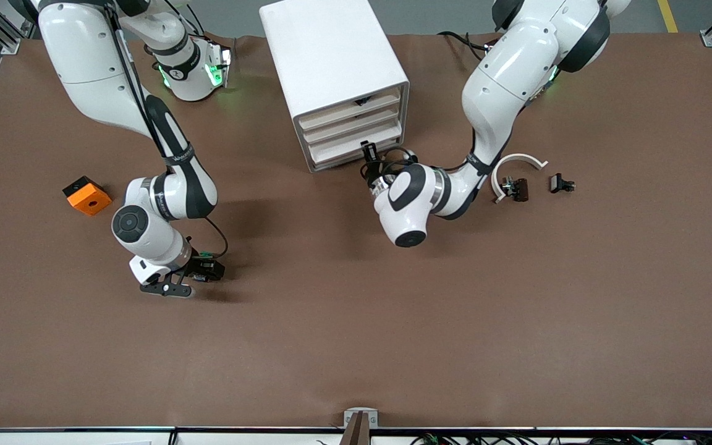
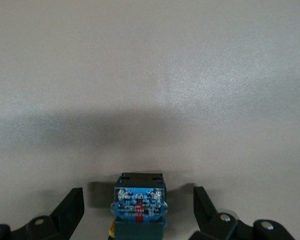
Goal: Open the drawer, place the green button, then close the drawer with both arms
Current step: 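Pull the drawer open with the left gripper while the right gripper lifts the button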
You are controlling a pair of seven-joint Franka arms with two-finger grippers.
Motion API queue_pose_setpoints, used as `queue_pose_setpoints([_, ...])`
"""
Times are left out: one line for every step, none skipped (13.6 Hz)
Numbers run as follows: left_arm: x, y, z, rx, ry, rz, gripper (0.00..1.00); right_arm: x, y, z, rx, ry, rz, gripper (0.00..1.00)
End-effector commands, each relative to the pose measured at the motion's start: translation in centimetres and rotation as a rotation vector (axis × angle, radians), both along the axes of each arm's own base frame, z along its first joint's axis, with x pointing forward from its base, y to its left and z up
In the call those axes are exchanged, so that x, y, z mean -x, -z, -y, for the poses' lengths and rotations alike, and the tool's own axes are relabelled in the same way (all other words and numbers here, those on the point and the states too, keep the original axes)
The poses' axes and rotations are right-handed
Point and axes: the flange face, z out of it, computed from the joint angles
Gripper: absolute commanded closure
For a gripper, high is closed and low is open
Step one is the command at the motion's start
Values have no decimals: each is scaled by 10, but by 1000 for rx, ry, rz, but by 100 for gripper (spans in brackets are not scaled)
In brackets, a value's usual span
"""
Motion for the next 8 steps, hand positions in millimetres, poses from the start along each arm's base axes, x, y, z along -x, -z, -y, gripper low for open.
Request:
queue_pose_setpoints([-35, -6, -21, -30, -58, 51, 100, -5, 1, -3, -13, 49, 4, 100])
queue_pose_setpoints([-50, -11, -31, -34, -82, 75, 100, -4, 1, -3, -14, 58, 0, 100])
queue_pose_setpoints([-64, -18, -38, -31, -101, 96, 100, -4, 0, -4, -14, 57, -3, 100])
queue_pose_setpoints([-77, -24, -47, -23, -123, 110, 100, -3, 0, -7, -14, 63, -3, 100])
queue_pose_setpoints([-90, -30, -55, -17, -145, 126, 100, -2, 0, -13, -16, 87, -5, 100])
queue_pose_setpoints([-100, -35, -65, -11, -166, 135, 100, 0, -5, -25, -22, 136, -10, 100])
queue_pose_setpoints([-108, -37, -73, -7, -181, 141, 100, 4, -9, -42, -23, 169, -23, 100])
queue_pose_setpoints([-113, -41, -75, 2, -186, 151, 100, 6, -18, -57, -27, 198, -30, 100])
